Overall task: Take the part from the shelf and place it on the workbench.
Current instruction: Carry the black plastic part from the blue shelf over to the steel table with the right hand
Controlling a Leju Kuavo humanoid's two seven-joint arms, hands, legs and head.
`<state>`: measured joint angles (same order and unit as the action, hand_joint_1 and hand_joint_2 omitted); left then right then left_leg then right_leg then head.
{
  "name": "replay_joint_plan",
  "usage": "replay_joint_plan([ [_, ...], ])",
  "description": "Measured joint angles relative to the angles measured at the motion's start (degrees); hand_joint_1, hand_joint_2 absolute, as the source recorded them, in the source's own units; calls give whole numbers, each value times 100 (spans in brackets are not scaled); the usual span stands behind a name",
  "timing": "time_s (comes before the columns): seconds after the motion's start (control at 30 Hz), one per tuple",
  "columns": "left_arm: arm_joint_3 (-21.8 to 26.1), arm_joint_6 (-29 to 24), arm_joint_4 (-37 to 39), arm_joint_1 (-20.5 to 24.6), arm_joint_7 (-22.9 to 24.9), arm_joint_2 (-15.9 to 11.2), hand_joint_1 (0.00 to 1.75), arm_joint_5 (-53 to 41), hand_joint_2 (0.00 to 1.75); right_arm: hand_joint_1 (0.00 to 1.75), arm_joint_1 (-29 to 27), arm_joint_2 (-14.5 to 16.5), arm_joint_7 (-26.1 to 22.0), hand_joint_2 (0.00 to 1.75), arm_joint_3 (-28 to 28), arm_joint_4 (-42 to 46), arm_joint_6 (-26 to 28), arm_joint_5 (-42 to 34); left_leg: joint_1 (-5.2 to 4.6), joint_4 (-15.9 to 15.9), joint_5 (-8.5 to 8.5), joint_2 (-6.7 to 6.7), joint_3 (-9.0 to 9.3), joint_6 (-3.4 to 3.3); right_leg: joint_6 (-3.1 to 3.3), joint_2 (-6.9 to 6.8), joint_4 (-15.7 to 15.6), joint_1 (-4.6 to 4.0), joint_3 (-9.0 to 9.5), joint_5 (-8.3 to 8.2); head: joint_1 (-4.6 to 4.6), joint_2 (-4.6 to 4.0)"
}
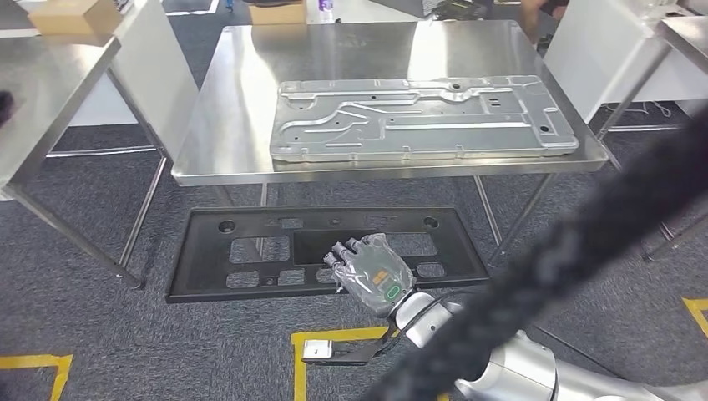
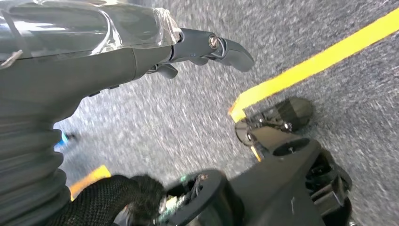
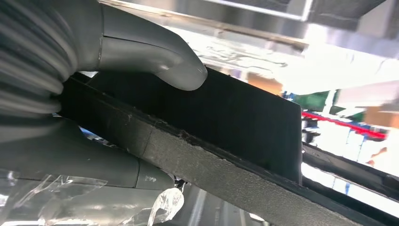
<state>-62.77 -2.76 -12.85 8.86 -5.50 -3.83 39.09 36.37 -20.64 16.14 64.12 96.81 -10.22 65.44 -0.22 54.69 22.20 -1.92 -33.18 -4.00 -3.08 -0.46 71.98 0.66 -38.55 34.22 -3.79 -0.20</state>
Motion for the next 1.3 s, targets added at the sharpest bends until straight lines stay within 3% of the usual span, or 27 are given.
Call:
replay_joint_plan([
  [0.03, 0, 1, 0, -5, -1, 6, 0, -1, 175, 175, -17, -10, 1, 175, 0, -1, -6, -1, 6, 3, 2, -94, 4, 0, -7, 13, 108, 2, -91, -27, 1, 0],
  [0.07, 0, 1, 0, -9, -1, 9, 0, -2, 175, 175, -25, -18, 2, 175, -1, -1, -9, -1, 15, 8, 6, -184, 14, 6, -12, 26, -30, 8, -64, -179, 2, 0],
  [0.13, 0, 1, 0, -11, -1, 9, 0, -3, 175, 175, -24, -26, 8, 175, -5, -1, -11, -3, 34, 25, 32, -334, 40, 42, -26, 145, -799, 44, 237, -649, 8, 0],
  [0.2, 0, -1, 1, -10, -1, 10, 0, -2, 175, 175, -25, -32, 54, 175, -11, -1, -8, -31, 25, 70, 72, -439, 34, 101, -15, 302, -1426, 76, 495, -911, 17, 0],
  [0.3, 0, -5, 0, -22, -1, 9, 0, -1, 175, 175, -37, -25, 131, 175, -27, 1, 1, -73, 18, 76, 90, -510, 8, 157, 34, 335, -1547, 57, 543, -911, 20, 0],
  [0.73, 0, -9, 1, -28, 0, 8, 0, -1, 175, 175, -33, -22, 143, 175, -39, 2, 2, -69, 27, 70, 93, -529, 5, 179, 63, 312, -1551, 56, 547, -911, 21, 0],
  [0.77, 0, -14, 1, -30, 6, 4, 0, 2, 175, 175, -29, -23, 154, 175, -51, 2, 2, -66, 34, 89, 110, -497, 1, 199, 87, 289, -1559, 63, 554, -916, 23, 0],
  [0.8, 4, -26, 1, -11, 116, 2, 0, 62, 175, 175, -31, -26, 169, 175, -67, 2, -5, -47, 44, 566, 297, -338, -240, 249, 132, 230, -1566, 65, 574, -906, 17, 0],
  [0.9, 25, -89, -1, 2, 549, 22, 0, 241, 175, 175, -17, -24, 358, 175, -98, 2, -138, 85, 17, 572, 212, 160, -325, 277, 192, 34, -1561, 15, 688, -780, 2, 0],
  [0.93, 30, -104, -1, -15, 585, 31, 0, 242, 175, 175, -3, -21, 431, 175, -107, 2, -189, 115, 4, 102, 2, 168, -116, 251, 193, 8, -1560, -2, 712, -753, 3, 0],
  [1.0, 44, -117, -1, -21, 579, 36, 0, 247, 175, 175, 6, -26, 504, 175, -138, 2, -248, 122, 8, 99, -3, 147, -117, 256, 224, -10, -1582, -9, 729, -758, 6, 0],
  [1.3, 105, -123, -1, -32, 556, 36, 0, 296, 175, 175, 12, -70, 629, 175, -250, 4, -434, 124, -1, 102, -3, 137, -119, 198, 108, -19, -1649, -6, 757, -796, 7, 0],
])
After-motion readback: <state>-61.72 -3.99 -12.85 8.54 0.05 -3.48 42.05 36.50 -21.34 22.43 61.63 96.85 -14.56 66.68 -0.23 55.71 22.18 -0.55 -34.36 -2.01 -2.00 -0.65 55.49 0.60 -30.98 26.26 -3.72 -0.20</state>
